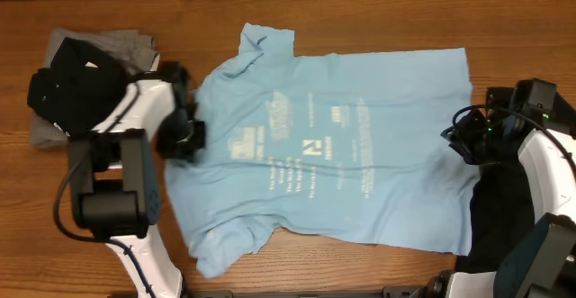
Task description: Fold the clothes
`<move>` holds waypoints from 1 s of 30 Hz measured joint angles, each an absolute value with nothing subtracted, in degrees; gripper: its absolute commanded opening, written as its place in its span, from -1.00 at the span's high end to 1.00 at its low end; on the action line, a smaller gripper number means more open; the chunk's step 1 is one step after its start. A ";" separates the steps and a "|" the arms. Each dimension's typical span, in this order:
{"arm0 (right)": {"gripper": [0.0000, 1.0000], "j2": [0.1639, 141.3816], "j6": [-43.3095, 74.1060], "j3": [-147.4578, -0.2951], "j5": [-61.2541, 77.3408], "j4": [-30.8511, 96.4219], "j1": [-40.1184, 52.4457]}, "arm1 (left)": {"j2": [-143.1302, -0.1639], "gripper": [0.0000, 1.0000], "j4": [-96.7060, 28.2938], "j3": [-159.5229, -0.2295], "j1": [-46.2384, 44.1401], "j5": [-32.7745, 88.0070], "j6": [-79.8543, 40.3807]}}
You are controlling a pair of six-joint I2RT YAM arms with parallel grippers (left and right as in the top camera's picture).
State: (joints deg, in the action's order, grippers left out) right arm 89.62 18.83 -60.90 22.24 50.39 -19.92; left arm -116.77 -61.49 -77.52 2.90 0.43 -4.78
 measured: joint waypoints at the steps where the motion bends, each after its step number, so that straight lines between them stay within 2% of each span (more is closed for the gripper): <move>1: 0.33 89.62 18.59 -60.90 22.24 50.09 -19.14 | -116.64 0.88 -61.80 -77.34 4.93 -0.43 -5.02; 4: 0.28 89.62 18.15 -60.90 22.20 47.64 -16.51 | -115.55 0.74 -62.02 -77.21 9.76 -0.89 -4.86; 6: 0.24 89.62 17.96 -60.90 22.09 44.31 -14.26 | -113.43 0.55 -62.06 -77.21 11.07 0.23 -4.19; 10: 0.24 89.71 19.09 -60.90 20.16 39.75 -10.17 | -106.67 0.47 -60.58 -77.67 9.43 6.15 -1.48; 13: 0.24 90.37 20.12 -60.90 18.74 38.17 -8.21 | -102.52 0.61 -56.12 -79.50 6.26 11.00 0.71; 15: 0.25 91.15 20.62 -60.90 18.04 38.02 -7.79 | -101.14 0.78 -52.03 -80.71 3.38 12.97 1.93; 17: 0.26 91.96 20.99 -60.90 17.54 38.24 -7.77 | -100.95 0.84 -47.57 -81.32 -0.05 14.15 3.36; 21: 0.27 93.12 21.19 -60.88 17.10 40.51 -7.79 | -103.85 0.88 -40.51 -81.38 -5.26 14.63 5.02; 25: 0.28 93.27 21.19 -60.86 16.97 43.18 -7.79 | -110.21 0.88 -33.41 -81.38 -6.57 13.52 6.15; 30: 0.28 93.27 21.19 -60.84 16.91 46.37 -7.77 | -118.15 0.77 -25.08 -81.36 -5.58 11.99 6.48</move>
